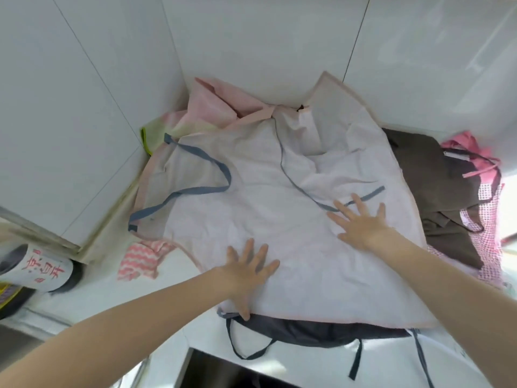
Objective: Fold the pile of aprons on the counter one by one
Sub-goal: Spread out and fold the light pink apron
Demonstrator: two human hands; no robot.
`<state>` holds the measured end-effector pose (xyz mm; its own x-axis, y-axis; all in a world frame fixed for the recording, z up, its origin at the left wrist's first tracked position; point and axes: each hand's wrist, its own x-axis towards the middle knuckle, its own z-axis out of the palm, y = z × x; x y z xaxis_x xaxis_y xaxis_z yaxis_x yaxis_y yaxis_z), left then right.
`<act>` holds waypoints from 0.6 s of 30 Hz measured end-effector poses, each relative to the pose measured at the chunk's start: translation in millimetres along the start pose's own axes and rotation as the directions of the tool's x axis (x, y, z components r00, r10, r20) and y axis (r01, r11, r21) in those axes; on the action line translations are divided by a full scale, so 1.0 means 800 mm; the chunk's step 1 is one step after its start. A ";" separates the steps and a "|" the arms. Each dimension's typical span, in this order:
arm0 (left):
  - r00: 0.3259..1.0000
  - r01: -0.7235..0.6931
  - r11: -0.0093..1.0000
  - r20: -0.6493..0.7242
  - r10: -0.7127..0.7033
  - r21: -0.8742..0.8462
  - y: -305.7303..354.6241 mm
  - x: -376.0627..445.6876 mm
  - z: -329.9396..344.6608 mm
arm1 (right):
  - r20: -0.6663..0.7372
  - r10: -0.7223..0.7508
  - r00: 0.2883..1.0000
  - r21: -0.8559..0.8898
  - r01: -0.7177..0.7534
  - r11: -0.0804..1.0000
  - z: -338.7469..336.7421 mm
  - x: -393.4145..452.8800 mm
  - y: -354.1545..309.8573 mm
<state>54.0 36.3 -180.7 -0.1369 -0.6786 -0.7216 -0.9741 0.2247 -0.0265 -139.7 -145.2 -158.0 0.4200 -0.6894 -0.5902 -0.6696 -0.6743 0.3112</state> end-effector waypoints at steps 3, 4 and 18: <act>0.999 0.042 0.998 -0.021 -0.043 -0.055 -0.013 -0.013 0.026 | 0.040 0.104 0.994 0.090 -0.108 0.990 -0.012 -0.004 -0.026; 0.998 0.046 0.997 -0.031 -0.048 -0.063 -0.016 -0.016 0.030 | -0.006 0.075 0.997 0.119 -0.073 0.990 -0.026 -0.009 -0.047; 0.967 0.255 0.662 0.179 -0.183 -0.705 -0.105 -0.050 -0.051 | 0.171 -0.329 0.929 0.222 0.289 0.931 -0.094 -0.092 -0.133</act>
<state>134.3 15.6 -121.5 0.0777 -0.5722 -0.8164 -0.8065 -0.5175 0.2859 -53.0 -42.9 -91.5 0.5053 -0.3736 -0.7779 -0.6382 -0.7685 -0.0455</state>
